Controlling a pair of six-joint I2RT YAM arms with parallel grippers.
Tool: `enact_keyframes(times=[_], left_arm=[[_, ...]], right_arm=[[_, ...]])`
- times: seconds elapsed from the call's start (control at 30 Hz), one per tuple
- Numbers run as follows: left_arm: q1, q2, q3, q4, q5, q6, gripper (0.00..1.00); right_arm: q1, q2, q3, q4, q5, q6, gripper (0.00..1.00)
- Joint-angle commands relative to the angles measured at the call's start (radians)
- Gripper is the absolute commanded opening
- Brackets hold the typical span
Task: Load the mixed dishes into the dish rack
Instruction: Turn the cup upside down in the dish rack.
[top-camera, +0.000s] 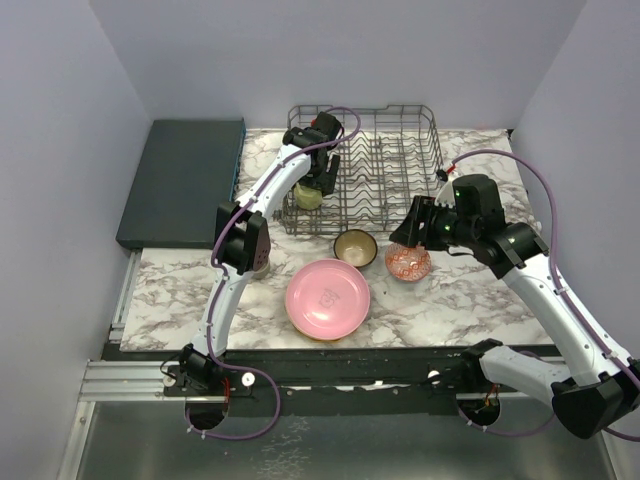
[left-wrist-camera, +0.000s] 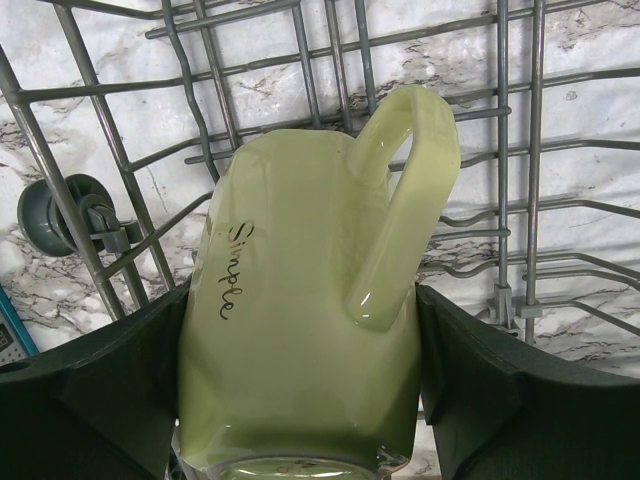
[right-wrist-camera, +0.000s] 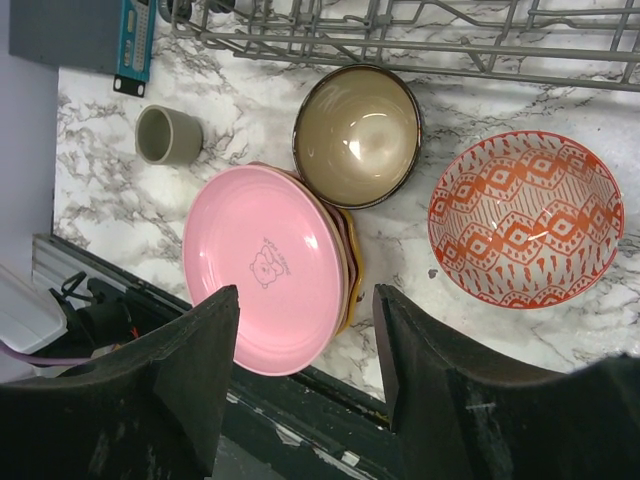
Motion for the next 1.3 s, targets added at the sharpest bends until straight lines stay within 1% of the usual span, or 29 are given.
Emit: enact_keyframes(times=[0.0,0.07,0.17,0.33,0.37,0.6,0.93,1.27], left_arm=[[0.001,-0.021,0.04,0.023,-0.022,0.009,0.71],[0.001,-0.026,0.04,0.025,-0.024,0.009,0.75],[0.001,-0.032,0.041,0.025,-0.027,0.01,0.77],[0.001,-0.044,0.044,0.027,-0.031,0.01,0.85],[0.001,-0.045,0.044,0.028,-0.032,0.011,0.88],[0.001,-0.059,0.045,0.033,-0.039,0.014,0.99],[0.0,-0.095,0.038,0.033,-0.04,0.011,0.99],[-0.031,-0.201,-0.028,0.034,-0.05,0.021,0.99]], right_arm=[[-0.004,0.0,-0.014,0.017,-0.019,0.008,0.63],[-0.004,-0.004,-0.015,0.017,-0.019,0.01,0.63],[-0.003,-0.008,-0.017,0.014,-0.022,0.012,0.64],[-0.003,-0.014,-0.018,0.012,-0.021,0.016,0.65],[-0.004,-0.015,-0.018,0.011,-0.022,0.016,0.65],[-0.004,-0.016,-0.017,0.007,-0.022,0.019,0.68],[-0.003,-0.021,-0.014,0.002,-0.021,0.022,0.7],[-0.004,-0.03,-0.002,-0.022,-0.006,0.01,0.71]])
